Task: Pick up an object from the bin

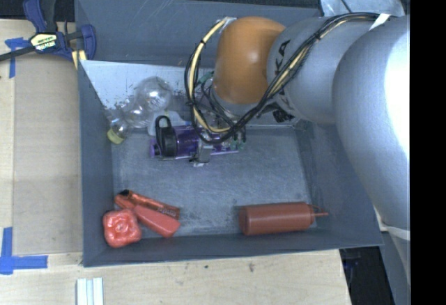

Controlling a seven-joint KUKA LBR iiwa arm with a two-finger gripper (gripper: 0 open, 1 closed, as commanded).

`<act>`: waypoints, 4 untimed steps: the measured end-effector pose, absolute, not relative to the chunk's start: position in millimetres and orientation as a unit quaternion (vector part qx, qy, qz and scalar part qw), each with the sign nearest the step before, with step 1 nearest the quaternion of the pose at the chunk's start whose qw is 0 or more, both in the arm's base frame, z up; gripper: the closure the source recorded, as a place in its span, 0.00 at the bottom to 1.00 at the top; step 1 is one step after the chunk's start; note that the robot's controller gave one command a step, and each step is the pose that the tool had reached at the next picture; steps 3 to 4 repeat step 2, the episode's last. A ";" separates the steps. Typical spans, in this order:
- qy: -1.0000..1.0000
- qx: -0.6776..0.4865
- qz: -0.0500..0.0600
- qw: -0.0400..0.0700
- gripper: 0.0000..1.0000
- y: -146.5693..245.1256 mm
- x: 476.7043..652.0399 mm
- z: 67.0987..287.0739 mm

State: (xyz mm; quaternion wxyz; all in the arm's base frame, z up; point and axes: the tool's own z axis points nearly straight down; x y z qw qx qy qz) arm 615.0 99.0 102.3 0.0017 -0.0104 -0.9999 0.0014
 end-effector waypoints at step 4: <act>-1.000 0.003 0.000 -0.002 1.00 85.0 604.4 270.1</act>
Offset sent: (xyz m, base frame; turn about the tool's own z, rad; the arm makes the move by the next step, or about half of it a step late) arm 0.0000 0.0000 0.0000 0.0000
